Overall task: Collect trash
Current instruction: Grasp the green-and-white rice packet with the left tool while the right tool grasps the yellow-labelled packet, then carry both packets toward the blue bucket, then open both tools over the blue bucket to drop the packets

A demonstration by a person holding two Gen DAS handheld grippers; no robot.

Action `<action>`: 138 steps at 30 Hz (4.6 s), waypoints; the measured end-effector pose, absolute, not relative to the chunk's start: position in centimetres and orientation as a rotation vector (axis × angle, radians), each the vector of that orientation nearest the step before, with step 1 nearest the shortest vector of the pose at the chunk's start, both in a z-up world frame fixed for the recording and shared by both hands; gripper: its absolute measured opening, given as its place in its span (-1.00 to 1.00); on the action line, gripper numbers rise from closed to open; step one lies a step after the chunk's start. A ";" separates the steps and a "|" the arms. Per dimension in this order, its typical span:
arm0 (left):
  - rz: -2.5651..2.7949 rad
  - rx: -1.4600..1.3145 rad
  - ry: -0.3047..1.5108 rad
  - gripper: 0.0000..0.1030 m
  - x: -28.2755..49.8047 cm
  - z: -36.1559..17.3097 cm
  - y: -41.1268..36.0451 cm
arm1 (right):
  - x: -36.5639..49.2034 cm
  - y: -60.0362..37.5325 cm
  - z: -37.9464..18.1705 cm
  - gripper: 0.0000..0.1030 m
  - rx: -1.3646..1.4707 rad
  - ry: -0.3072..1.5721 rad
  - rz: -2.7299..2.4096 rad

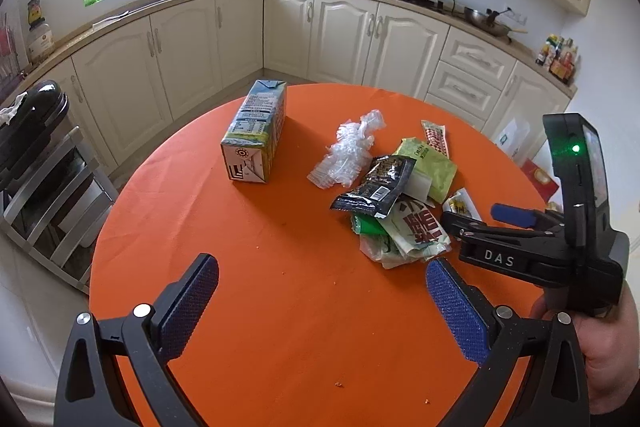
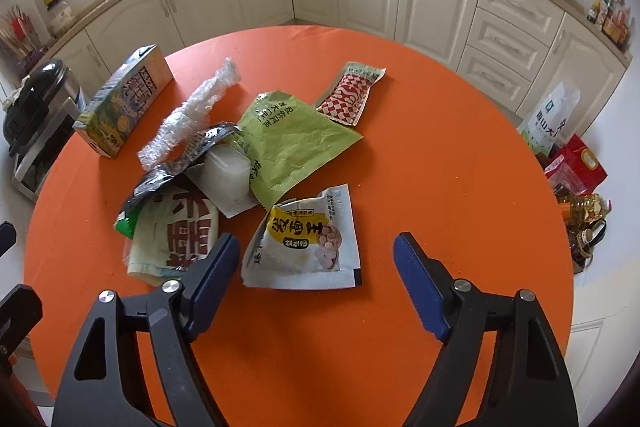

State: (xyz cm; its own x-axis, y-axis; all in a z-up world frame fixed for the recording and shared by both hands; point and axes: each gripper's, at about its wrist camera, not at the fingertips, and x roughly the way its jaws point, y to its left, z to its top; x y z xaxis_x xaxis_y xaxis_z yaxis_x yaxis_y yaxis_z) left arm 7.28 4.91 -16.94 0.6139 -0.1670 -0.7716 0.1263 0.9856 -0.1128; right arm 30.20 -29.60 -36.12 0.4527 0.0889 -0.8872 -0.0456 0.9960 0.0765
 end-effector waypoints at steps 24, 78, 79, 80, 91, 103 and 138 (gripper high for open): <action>-0.170 -0.032 0.998 0.99 21.7 -23.5 -0.1 | 29.5 -33.1 -36.0 -0.15 0.051 1.053 0.169; -0.468 -0.135 0.875 -0.70 15.8 -21.7 -4.3 | 25.4 -35.2 -33.8 -0.81 0.187 0.984 0.143; -0.468 -0.134 0.873 -0.71 15.6 -21.6 -4.2 | 25.2 -35.3 -33.7 -0.81 0.189 0.981 0.143; -0.470 -0.134 0.871 -0.71 15.5 -21.5 -4.0 | 25.1 -35.3 -33.5 -0.81 0.190 0.979 0.143; -0.486 -0.092 0.791 -0.72 13.7 -18.7 -2.7 | 22.9 -35.6 -31.0 -0.82 0.211 0.927 0.149; -0.579 -0.038 0.670 -0.72 11.0 -12.4 -4.9 | 18.9 -38.6 -24.8 -0.82 0.203 0.793 0.084; -0.947 0.290 1.007 -0.72 12.6 -21.4 -40.7 | 5.4 -66.8 -37.2 -0.82 0.590 0.914 -0.383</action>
State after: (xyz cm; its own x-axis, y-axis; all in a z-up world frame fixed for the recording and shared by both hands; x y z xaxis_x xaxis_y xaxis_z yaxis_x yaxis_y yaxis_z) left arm 12.58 -40.67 -21.41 0.1934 -0.5388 -0.8199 0.7851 0.5862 -0.2001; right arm 5.36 -66.78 -37.20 0.5609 -0.0623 -0.8255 0.5443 0.7792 0.3110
